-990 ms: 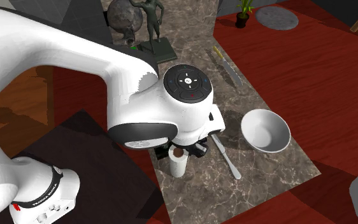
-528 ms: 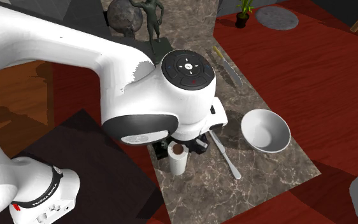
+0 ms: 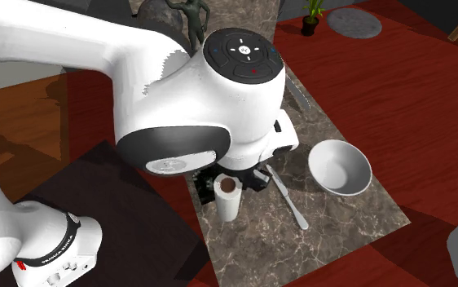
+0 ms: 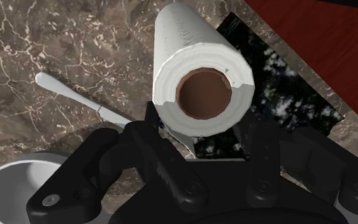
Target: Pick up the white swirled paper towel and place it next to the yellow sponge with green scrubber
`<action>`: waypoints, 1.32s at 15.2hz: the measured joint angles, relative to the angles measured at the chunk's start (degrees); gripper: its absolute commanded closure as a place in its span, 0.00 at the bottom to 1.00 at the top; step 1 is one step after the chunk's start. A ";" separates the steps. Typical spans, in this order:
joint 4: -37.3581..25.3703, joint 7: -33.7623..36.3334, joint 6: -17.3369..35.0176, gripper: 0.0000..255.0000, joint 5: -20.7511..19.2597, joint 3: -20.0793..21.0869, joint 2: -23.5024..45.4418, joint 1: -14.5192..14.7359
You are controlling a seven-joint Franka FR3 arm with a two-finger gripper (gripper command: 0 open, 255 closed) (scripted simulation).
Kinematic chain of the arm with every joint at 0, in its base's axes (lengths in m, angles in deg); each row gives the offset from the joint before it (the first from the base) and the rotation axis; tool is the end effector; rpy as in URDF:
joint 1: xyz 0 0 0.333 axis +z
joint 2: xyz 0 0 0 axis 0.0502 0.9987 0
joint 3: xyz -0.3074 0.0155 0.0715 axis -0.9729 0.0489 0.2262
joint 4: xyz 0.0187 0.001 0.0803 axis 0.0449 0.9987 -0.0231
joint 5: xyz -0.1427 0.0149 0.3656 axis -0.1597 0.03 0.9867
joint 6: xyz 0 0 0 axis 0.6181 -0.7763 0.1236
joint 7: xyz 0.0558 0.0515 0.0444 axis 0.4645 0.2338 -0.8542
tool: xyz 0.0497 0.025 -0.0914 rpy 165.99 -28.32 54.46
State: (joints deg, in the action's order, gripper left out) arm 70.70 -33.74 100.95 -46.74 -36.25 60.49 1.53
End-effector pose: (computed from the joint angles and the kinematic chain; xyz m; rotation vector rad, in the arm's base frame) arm 0.3659 -0.2752 0.4011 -3.0671 -0.3243 -0.1039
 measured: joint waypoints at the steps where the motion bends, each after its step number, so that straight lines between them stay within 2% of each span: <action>1: -0.56 0.23 -0.96 1.00 -0.19 0.21 -0.46 -0.07; 20: -11.15 2.81 -16.06 1.00 -1.35 3.37 -5.38 -0.35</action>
State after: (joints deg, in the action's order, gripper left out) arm 59.56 -30.93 84.89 -48.09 -32.88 55.11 1.18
